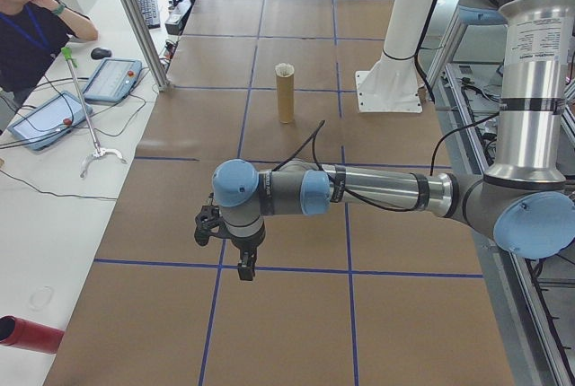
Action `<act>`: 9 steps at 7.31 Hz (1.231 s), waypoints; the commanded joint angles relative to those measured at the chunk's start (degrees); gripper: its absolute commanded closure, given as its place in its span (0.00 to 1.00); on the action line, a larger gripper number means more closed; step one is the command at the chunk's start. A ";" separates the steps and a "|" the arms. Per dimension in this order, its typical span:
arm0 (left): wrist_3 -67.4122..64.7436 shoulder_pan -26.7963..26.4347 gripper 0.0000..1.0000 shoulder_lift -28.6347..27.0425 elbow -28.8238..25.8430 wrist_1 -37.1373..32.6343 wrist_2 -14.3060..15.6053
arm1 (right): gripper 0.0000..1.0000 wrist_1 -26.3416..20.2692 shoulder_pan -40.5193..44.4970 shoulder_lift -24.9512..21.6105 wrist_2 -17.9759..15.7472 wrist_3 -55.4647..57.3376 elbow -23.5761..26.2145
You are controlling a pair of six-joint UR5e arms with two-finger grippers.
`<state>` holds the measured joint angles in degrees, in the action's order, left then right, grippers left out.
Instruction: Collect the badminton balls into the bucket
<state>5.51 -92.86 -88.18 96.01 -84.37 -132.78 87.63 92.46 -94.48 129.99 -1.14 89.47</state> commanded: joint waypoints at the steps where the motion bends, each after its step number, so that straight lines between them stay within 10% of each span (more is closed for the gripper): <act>1: -0.50 0.14 0.00 1.08 -0.12 -2.47 -0.03 | 0.00 0.00 0.00 0.00 0.00 0.00 0.00; 9: -0.15 0.14 0.00 0.47 0.59 -2.64 -2.66 | 0.00 0.00 0.00 0.00 0.00 0.00 0.00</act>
<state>5.37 -92.72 -87.69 96.63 -87.00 -135.49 87.63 92.46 -94.48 130.00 -1.14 89.47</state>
